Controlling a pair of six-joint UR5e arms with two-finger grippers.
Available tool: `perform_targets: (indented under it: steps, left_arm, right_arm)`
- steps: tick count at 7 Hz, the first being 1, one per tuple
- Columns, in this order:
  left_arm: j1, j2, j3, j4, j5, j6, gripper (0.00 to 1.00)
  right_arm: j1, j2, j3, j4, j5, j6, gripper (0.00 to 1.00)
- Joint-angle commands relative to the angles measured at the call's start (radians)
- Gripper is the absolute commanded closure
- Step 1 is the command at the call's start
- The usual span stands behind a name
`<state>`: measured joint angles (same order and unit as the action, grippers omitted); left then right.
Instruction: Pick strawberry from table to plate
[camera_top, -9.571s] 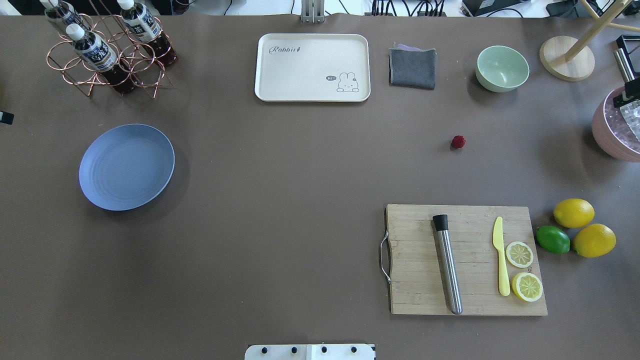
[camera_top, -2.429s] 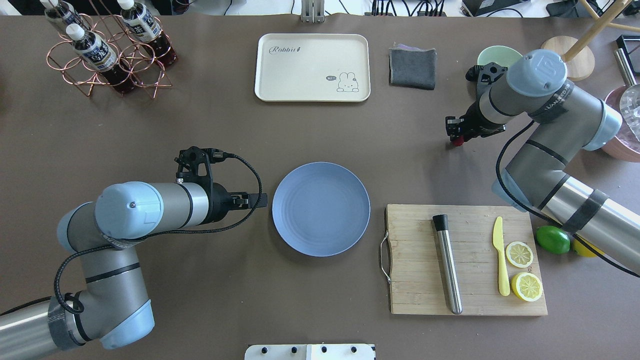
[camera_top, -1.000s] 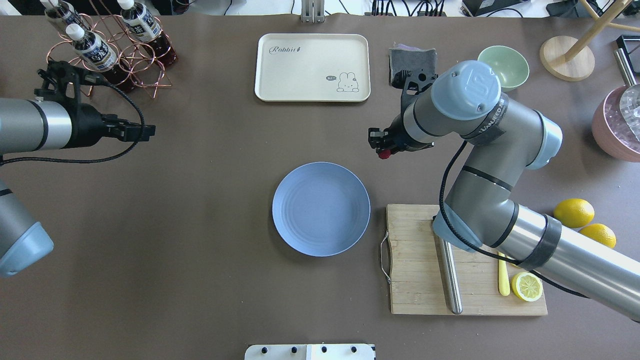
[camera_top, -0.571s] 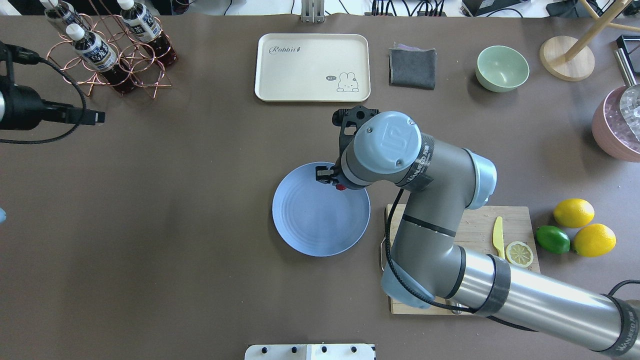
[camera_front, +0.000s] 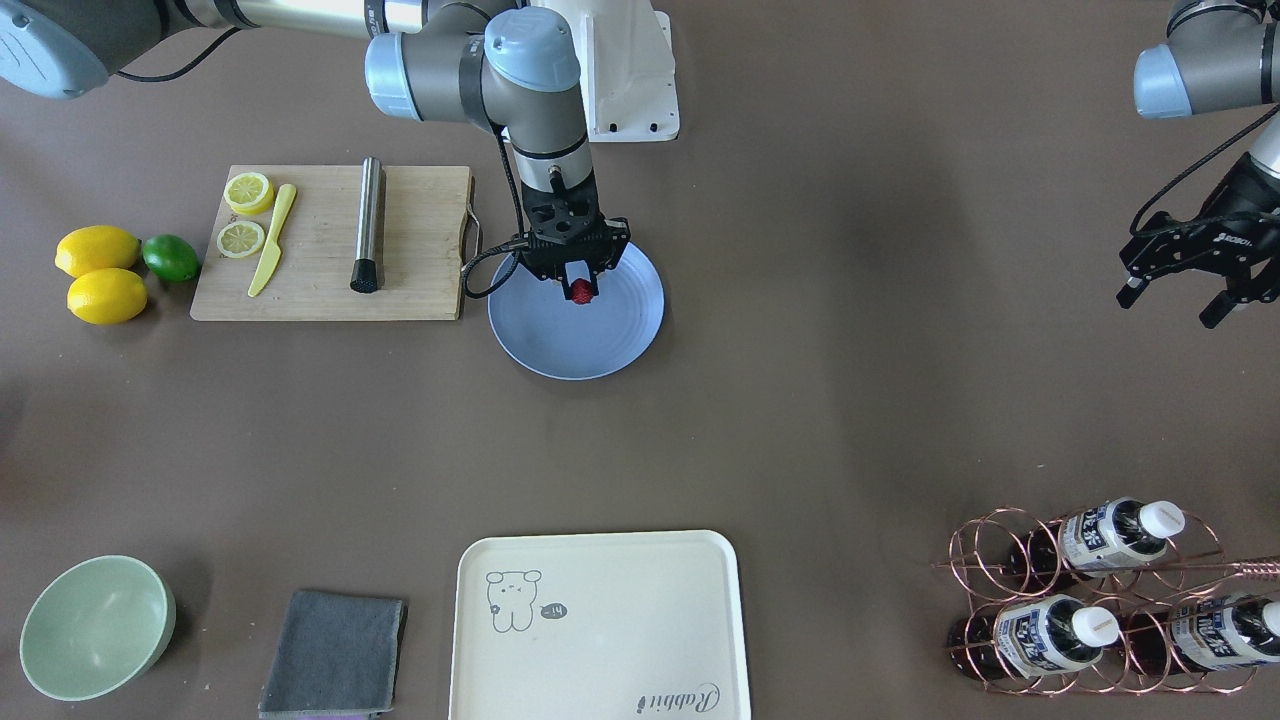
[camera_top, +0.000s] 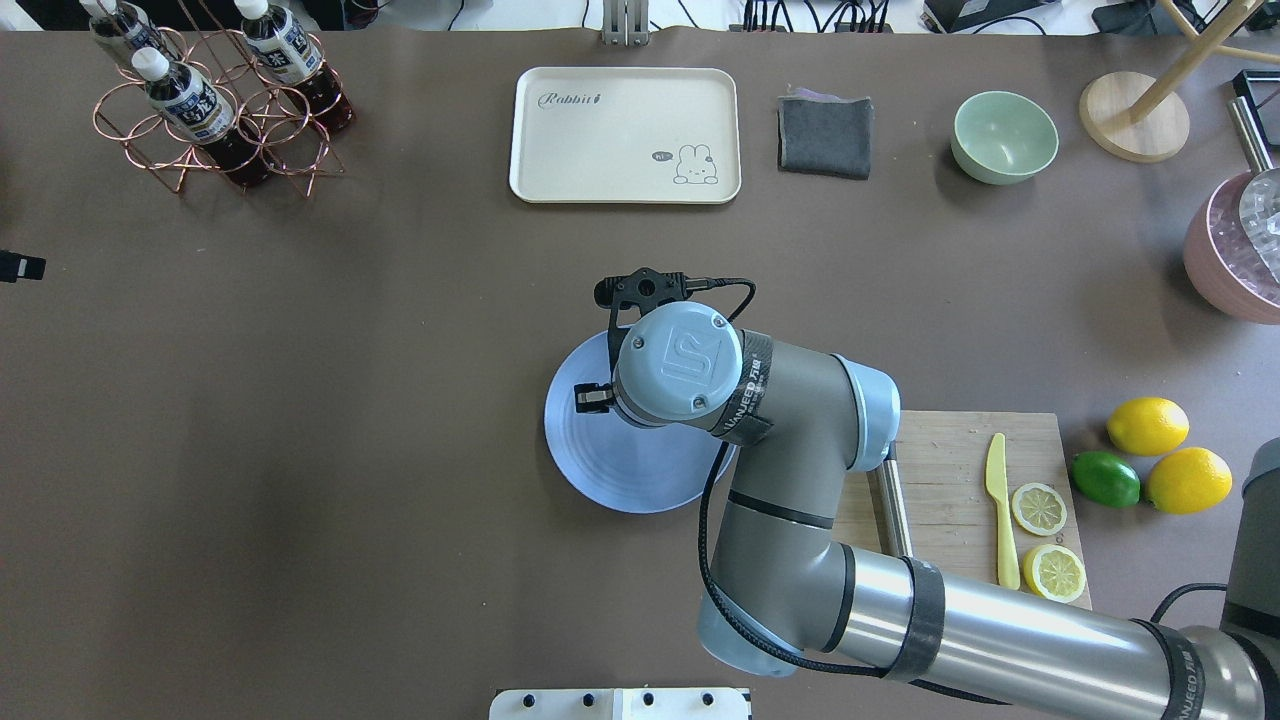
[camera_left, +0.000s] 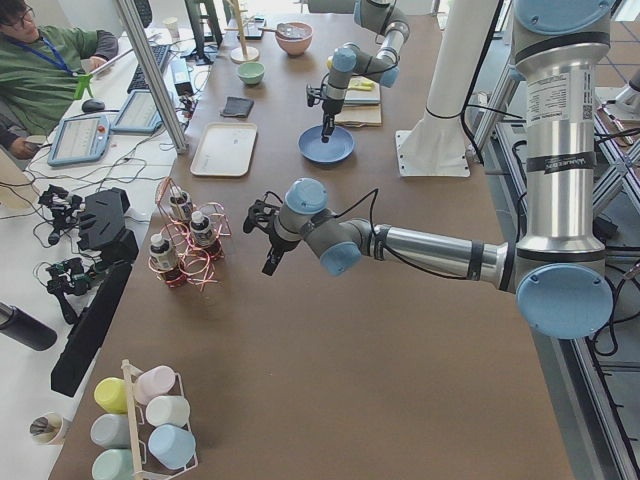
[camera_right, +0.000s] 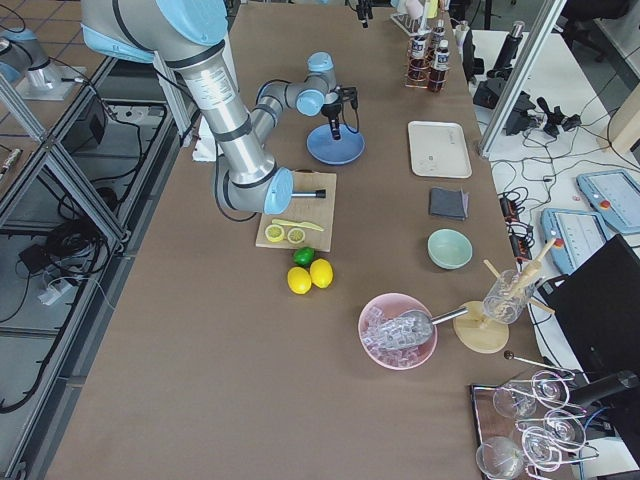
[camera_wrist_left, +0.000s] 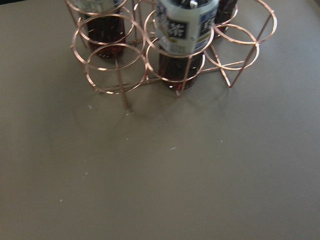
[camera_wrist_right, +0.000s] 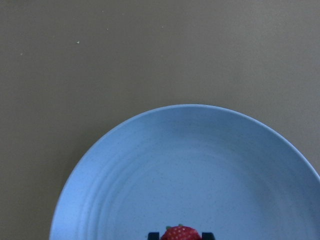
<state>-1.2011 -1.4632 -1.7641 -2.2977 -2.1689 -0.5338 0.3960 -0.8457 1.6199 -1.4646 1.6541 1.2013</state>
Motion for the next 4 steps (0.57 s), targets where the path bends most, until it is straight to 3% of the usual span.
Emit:
perform_targets:
  steps: [1,3,4]
  left_arm:
    - [-0.017,0.026,-0.001,0.003,-0.009,0.012,0.02]
    - [-0.029,0.023,0.002,0.004,-0.025,0.012,0.02]
    - [-0.032,0.018,0.002,0.015,-0.023,0.012,0.02]
  right_arm:
    - [0.001,0.0,-0.041,0.003,-0.02,-0.008,1.0]
    - [-0.011,-0.004,-0.045,0.003,-0.02,0.001,1.0]
    - [-0.009,-0.003,-0.045,0.003,-0.02,0.004,0.65]
